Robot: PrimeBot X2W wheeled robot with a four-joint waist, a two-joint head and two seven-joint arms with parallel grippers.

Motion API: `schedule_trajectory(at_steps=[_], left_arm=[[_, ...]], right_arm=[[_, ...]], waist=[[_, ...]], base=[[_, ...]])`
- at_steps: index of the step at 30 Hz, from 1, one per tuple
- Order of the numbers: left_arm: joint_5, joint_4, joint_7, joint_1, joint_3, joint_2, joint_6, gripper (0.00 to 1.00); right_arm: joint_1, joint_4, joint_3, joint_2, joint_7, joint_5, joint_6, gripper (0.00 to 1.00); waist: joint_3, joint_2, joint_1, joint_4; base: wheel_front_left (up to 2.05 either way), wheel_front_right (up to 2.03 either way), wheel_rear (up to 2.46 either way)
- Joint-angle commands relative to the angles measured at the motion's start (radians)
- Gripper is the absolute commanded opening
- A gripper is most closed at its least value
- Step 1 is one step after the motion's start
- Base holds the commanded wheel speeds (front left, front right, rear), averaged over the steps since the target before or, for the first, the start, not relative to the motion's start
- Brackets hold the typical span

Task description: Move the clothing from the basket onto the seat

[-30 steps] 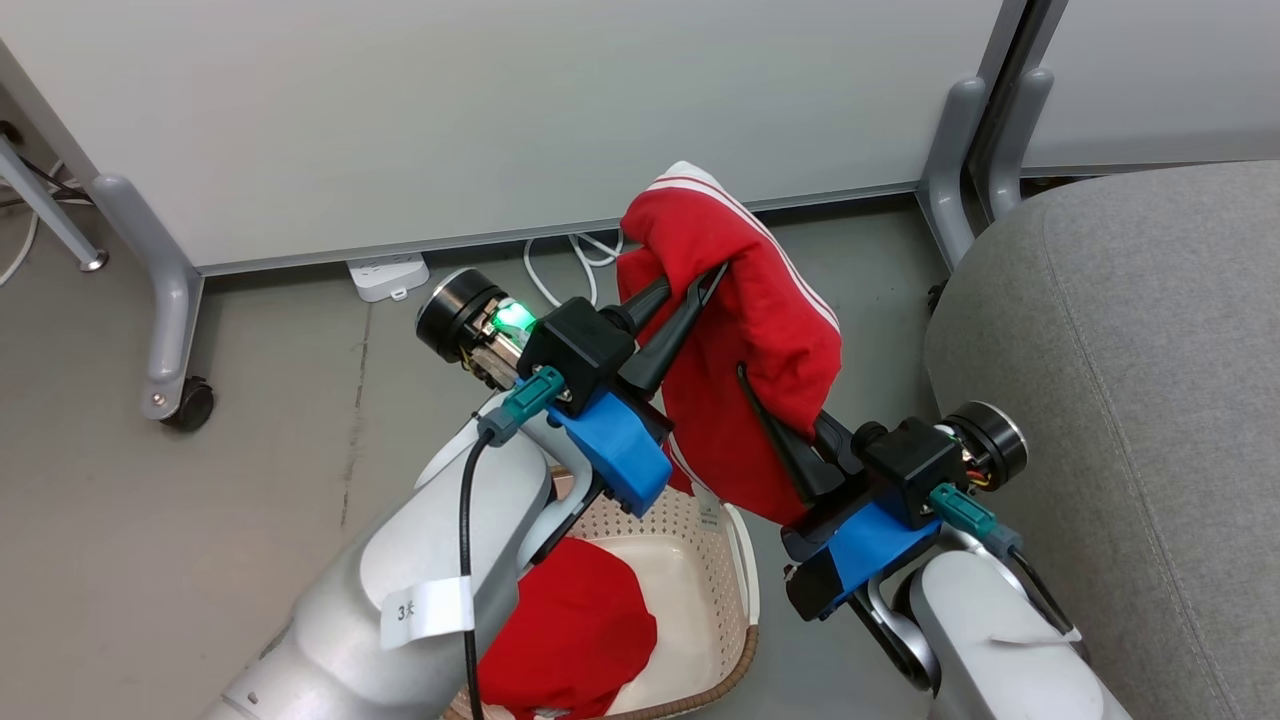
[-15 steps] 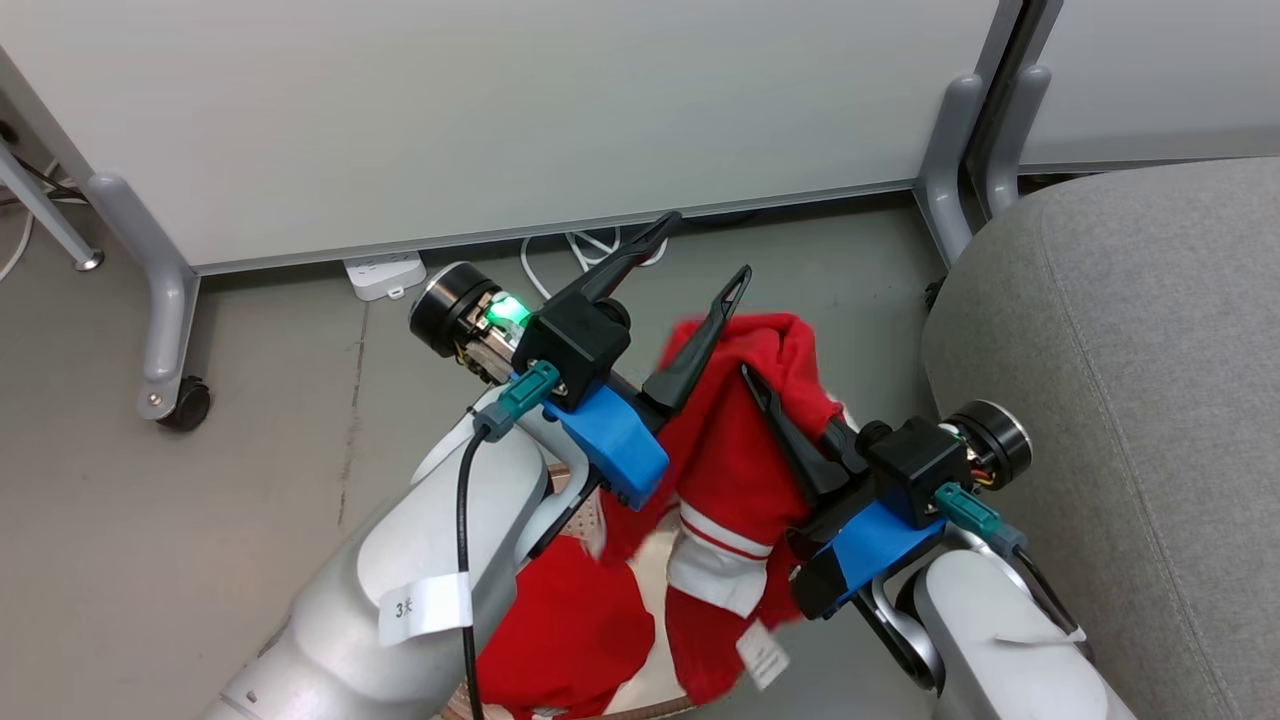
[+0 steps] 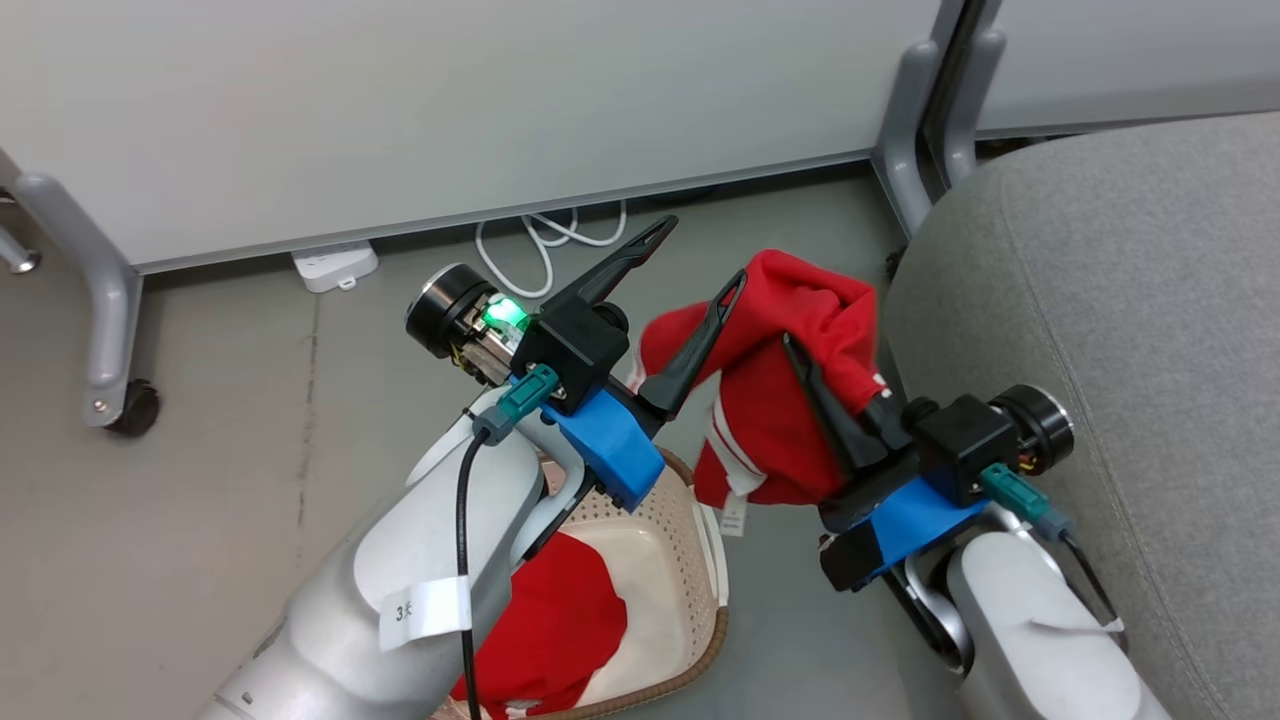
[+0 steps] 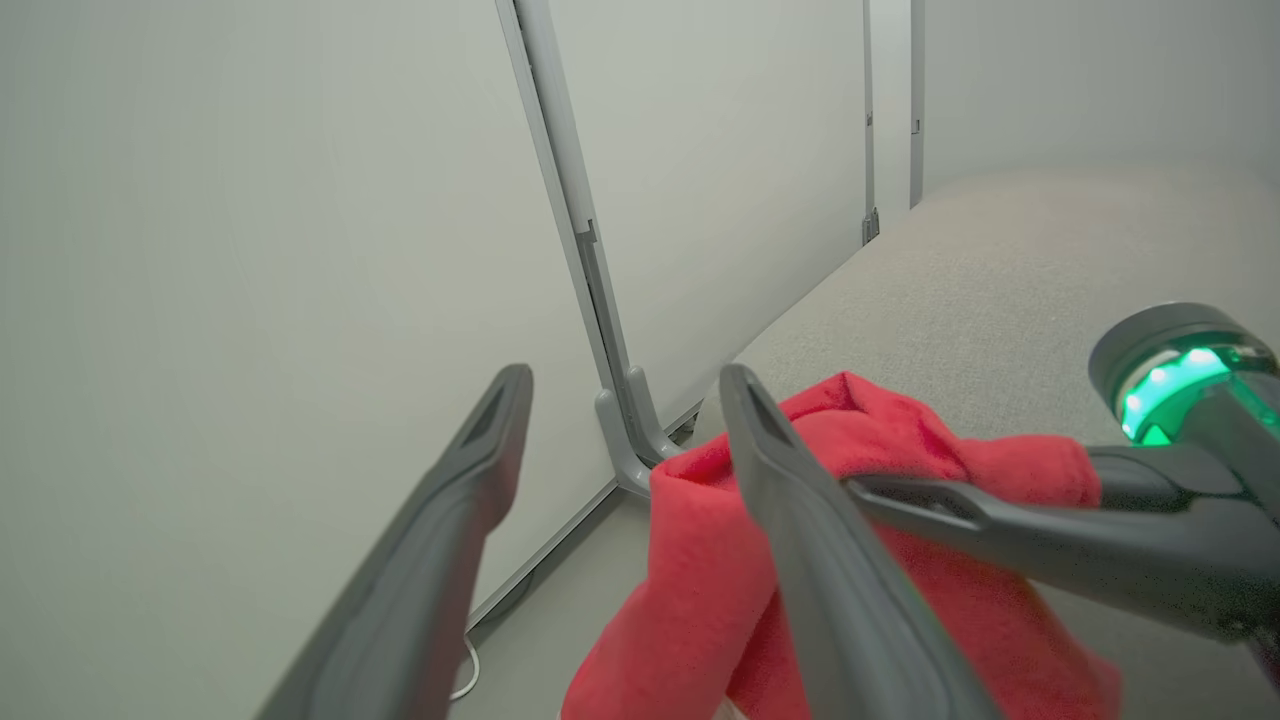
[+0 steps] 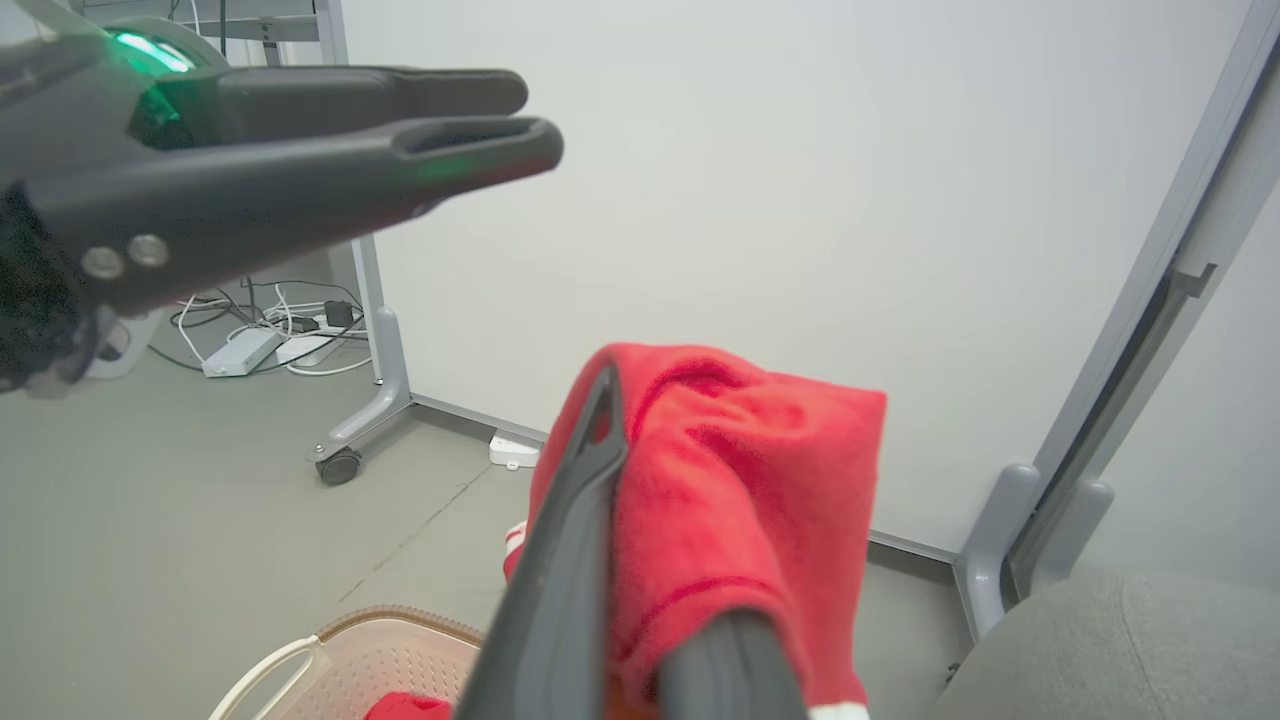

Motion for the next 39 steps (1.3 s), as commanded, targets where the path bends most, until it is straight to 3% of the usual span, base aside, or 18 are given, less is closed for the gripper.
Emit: schedule_trajectory(at_steps=[1, 12, 26, 39], left_arm=[[0.006, -0.003, -0.005, -0.002, 0.001, 0.005, 0.0, 1.0], [0.014, -0.013, -0.005, -0.02, -0.031, 0.023, 0.0, 1.0], [0.009, -0.016, -0.005, -0.013, -0.131, 0.023, 0.0, 1.0], [-0.004, -0.008, -0.005, -0.02, -0.182, 0.018, 0.0, 1.0]], right_arm=[[-0.014, -0.008, -0.011, -0.005, -0.004, -0.008, 0.0, 0.0], [-0.039, -0.072, -0.153, 0.003, -0.004, -0.02, 0.0, 0.0], [0.048, -0.151, -0.332, 0.019, -0.004, -0.03, 0.0, 0.0], [0.083, -0.164, -0.373, 0.033, -0.004, -0.03, 0.0, 0.0]], waist=[[0.013, -0.0001, 0.0, -0.016], [0.085, -0.0001, 0.0, -0.143], [0.139, -0.0001, 0.0, -0.297], [0.165, -0.0001, 0.0, -0.353]], base=[[0.0, 0.0, 0.0], [0.0, 0.0, 0.0], [0.0, 0.0, 0.0], [0.0, 0.0, 0.0]])
